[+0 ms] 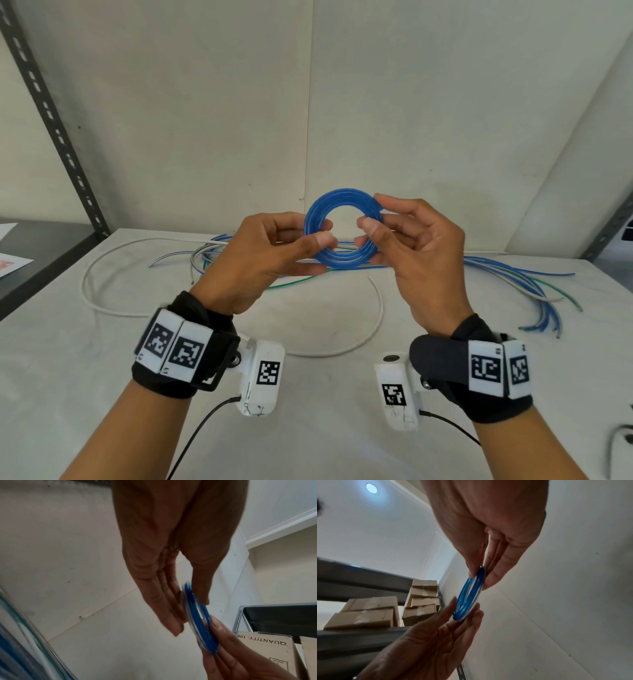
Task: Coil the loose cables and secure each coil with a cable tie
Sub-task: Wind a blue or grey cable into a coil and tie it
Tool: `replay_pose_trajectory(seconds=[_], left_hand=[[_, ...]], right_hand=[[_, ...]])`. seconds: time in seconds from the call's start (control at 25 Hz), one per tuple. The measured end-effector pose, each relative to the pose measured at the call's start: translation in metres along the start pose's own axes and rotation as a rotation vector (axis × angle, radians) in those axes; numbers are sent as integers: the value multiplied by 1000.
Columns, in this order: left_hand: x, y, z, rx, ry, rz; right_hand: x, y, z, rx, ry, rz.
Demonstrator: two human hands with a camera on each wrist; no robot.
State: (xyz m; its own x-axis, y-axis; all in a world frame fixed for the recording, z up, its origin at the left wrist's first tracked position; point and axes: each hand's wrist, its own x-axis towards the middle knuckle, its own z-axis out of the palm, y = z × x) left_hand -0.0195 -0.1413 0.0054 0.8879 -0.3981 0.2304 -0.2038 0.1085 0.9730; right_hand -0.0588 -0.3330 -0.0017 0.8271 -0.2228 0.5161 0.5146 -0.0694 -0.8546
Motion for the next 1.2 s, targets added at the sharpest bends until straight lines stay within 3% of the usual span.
replay_pose_trajectory(seconds=[0.12, 0.36, 0.88, 1.2], left_hand=[[0, -1, -3, -62, 32, 38], [2, -3, -9, -136, 44, 13], [5, -4, -5, -120, 138, 110], [4, -5, -9, 75, -32, 90]], right_hand=[[0, -4, 0, 48, 7, 29], [0, -14, -5, 30, -158, 72], [0, -12, -2, 18, -140, 19], [-1, -4, -4, -145, -267, 36]])
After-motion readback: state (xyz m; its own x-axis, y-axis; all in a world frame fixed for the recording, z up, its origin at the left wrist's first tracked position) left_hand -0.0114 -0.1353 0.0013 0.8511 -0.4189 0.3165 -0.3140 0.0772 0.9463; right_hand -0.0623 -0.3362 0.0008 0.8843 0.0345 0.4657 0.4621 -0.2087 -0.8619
